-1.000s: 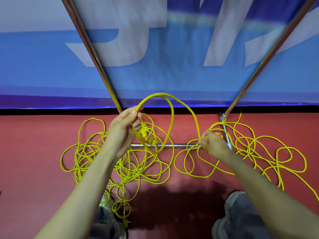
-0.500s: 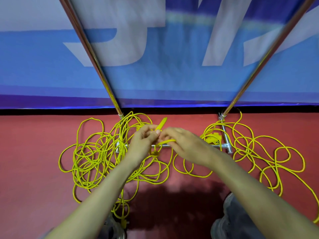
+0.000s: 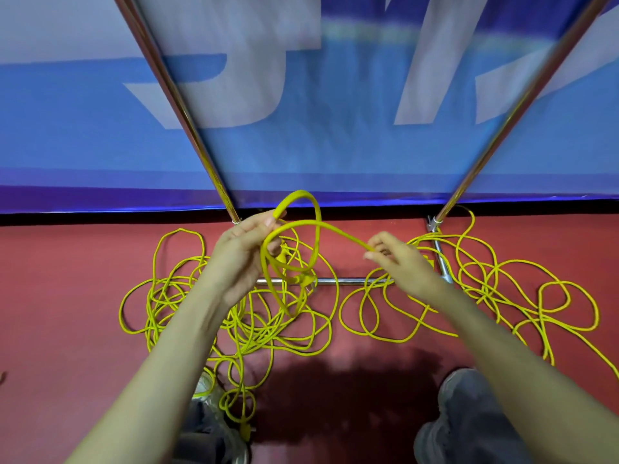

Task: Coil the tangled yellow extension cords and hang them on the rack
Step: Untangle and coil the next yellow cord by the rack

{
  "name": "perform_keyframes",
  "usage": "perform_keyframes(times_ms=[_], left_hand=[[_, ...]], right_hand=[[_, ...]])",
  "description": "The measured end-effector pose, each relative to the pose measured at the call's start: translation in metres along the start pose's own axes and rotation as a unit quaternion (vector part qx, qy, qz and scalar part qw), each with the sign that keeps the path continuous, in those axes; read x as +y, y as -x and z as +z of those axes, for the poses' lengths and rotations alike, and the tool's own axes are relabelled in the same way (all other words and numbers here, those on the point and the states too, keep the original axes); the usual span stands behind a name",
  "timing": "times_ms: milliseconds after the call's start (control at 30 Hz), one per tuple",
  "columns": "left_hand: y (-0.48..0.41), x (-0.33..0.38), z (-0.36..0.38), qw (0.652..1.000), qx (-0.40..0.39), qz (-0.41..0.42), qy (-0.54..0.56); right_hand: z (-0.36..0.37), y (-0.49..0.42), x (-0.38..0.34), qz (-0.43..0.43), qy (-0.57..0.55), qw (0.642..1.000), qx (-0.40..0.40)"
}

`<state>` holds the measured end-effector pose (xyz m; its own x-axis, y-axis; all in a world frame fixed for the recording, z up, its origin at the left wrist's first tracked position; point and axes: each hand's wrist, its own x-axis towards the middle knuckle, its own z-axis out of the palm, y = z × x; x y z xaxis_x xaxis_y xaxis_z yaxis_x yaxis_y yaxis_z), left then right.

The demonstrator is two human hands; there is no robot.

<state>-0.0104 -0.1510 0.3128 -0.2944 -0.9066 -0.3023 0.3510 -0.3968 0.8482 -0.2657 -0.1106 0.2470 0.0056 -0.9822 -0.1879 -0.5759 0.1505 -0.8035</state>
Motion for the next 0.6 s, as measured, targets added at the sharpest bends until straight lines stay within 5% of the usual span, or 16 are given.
perform_keyframes(times_ms=[133, 400, 600], left_hand=[[0.0, -0.007, 0.0, 0.994, 0.023, -0.031, -0.101], [0.0, -0.025, 0.008, 0.994, 0.014, -0.041, -0.104], [0.002, -0.034, 0.019, 0.991, -0.013, -0.068, -0.115]], right_hand=[[-0.027, 0.002, -0.03, -0.091, -0.134, 0.985, 0.066], [-0.013, 0.007, -0.058, -0.223, 0.067, 0.971, -0.057], [0.006, 0.005, -0.064, -0.214, 0.103, 0.97, -0.06]])
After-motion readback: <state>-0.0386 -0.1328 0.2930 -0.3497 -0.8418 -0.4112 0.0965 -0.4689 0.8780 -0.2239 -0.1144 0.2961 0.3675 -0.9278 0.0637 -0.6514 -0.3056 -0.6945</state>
